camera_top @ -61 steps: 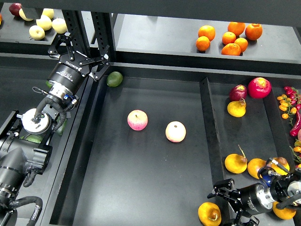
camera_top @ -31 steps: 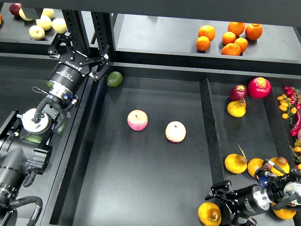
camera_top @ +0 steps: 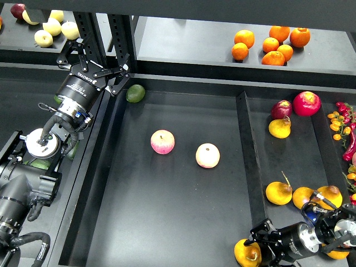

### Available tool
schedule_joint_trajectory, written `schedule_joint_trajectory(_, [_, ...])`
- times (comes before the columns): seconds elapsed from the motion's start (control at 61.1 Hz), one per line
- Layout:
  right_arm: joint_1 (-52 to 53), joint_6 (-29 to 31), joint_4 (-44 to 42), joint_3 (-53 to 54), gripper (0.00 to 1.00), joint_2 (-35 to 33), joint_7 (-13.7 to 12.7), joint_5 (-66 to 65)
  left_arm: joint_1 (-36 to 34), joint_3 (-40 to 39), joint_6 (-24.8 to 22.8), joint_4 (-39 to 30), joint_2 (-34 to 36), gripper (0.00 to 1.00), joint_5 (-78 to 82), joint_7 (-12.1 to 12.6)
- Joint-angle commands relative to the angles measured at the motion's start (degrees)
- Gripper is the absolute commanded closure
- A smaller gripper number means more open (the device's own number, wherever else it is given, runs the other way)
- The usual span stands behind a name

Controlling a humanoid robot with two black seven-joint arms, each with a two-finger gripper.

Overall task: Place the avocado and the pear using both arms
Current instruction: 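Lower the right gripper onto a yellow pear and close it, then lift the pear and set it down beside the other pears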

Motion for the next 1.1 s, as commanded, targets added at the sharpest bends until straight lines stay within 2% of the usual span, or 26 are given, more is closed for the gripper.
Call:
schedule_joint_trajectory(0.0, [-0.5,0.0,-0.9,0.9,0.52,1.1,0.0,-0.1,0.3,0.0,0.0,0.0,0.0,0.00,0.0,0.0])
schedule_joint_trajectory(0.491, [-0.6,0.0,-2.4,5.6,0.93,1.3,0.0,-0.6,1.0,0.1,0.0,-0.3,0.0,0.00,0.0,0.0])
schedule_joint_trajectory(0.883, [-0.3,0.0,-2.1,12.7,0.96,1.5,0.0,-0.2,1.0,0.1,0.0,-0.2,0.0,0.00,0.0,0.0])
schedule_joint_trajectory(1.08, [2.4,0.0,-1.3,12.9,0.96,0.1,0.0,3.2,1.0,0.2,0.0,-0.2,0.0,0.00,0.1,0.1])
